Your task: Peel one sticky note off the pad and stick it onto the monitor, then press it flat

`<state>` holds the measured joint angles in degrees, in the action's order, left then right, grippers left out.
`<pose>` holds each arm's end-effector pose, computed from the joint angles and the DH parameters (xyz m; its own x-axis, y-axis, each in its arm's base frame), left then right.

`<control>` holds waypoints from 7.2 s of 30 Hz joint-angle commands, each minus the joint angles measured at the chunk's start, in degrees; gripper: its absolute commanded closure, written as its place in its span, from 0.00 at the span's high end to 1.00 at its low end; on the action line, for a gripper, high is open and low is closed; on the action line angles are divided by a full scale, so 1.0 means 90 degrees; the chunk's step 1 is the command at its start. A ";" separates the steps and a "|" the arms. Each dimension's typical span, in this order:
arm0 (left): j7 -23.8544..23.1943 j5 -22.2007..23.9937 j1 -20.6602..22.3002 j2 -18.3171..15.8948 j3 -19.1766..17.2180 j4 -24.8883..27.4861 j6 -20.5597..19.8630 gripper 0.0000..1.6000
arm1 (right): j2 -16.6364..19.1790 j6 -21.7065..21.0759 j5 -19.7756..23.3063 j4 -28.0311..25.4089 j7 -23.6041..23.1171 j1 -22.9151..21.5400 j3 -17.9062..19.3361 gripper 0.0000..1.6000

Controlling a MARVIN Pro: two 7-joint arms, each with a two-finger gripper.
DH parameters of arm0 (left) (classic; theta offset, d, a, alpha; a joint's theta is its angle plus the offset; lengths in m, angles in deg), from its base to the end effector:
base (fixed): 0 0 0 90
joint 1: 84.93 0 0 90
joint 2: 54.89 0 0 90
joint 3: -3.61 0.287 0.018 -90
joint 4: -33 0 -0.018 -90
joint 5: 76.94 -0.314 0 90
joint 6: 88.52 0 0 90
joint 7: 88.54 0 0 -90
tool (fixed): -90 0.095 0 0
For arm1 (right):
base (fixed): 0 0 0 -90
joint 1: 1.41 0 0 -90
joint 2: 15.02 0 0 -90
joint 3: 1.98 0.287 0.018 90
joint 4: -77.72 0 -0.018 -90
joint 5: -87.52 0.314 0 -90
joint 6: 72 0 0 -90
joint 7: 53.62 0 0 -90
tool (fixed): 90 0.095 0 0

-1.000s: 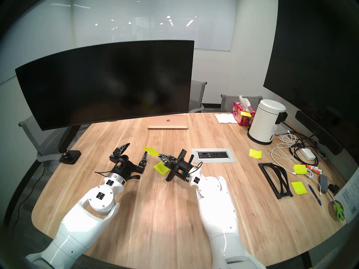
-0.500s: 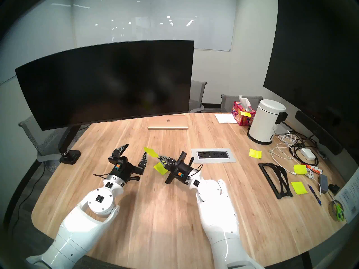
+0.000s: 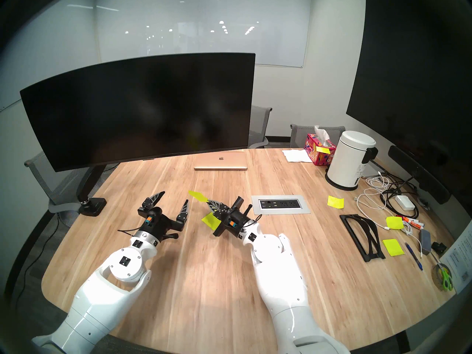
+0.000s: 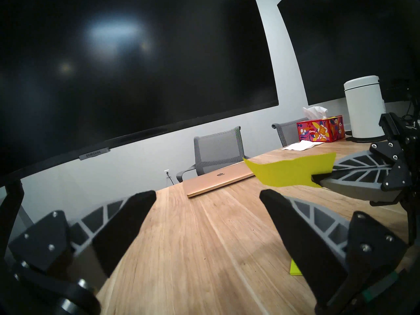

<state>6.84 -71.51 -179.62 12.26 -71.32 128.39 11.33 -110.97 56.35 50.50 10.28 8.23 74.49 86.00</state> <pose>0.3883 0.0054 -0.3034 -0.1510 -0.2271 0.9621 -0.2000 -0.9461 -0.2547 0.4573 0.1247 -0.3236 -0.5481 0.3731 0.7486 0.5096 -0.5608 0.6526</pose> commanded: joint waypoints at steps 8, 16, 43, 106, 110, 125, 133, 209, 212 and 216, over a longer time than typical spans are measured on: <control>-0.0069 0.0120 0.0084 -0.0013 -0.0096 -0.0018 0.0003 1.00 | -0.0163 0.0132 -0.0239 -0.0040 0.0916 -0.0295 -0.0024 0.00; -0.0123 0.0183 0.0085 -0.0026 -0.0123 -0.0023 -0.0047 1.00 | -0.0151 0.0158 -0.0292 0.0035 0.1294 -0.0276 -0.0083 0.00; -0.0517 0.0608 0.0659 -0.0109 -0.0256 -0.0522 -0.0135 1.00 | -0.0340 -0.0160 -0.0323 0.0112 0.1880 -0.0602 -0.0155 0.00; -0.0408 0.0537 0.0466 -0.0099 -0.0229 -0.0397 -0.0355 1.00 | -0.0548 0.0151 -0.2436 0.1119 0.5365 -0.1215 -0.0088 0.00; -0.0401 0.0544 0.0455 -0.0108 -0.0233 -0.0396 -0.0356 1.00 | -0.0563 0.0127 -0.2521 0.1229 0.5526 -0.1281 -0.0089 0.00; -0.0328 0.0505 0.0328 -0.0124 -0.0258 -0.0273 -0.0362 1.00 | -0.0576 0.0158 -0.2654 0.1422 0.5937 -0.1424 -0.0030 0.00; -0.0313 0.0506 0.0278 -0.0134 -0.0278 -0.0221 -0.0372 1.00 | -0.0591 0.0114 -0.2829 0.1536 0.6205 -0.1470 -0.0043 0.00; -0.0031 0.0480 0.0149 -0.0130 -0.0258 0.0180 -0.0796 1.00 | -0.0711 -0.1346 -0.4689 0.4091 0.8763 -0.3277 -0.0271 0.00; -0.0018 0.0478 0.0147 -0.0127 -0.0254 0.0185 -0.0801 1.00 | -0.0650 -0.1583 -0.4922 0.4158 0.8841 -0.3327 -0.0387 0.00; 0.0003 0.0473 0.0143 -0.0123 -0.0251 0.0193 -0.0807 1.00 | -0.0601 -0.1766 -0.5121 0.4317 0.8931 -0.3421 -0.0486 0.00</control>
<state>6.78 -67.08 -178.29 11.07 -73.74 128.61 3.99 -117.15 43.13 6.95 48.26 86.66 46.80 83.09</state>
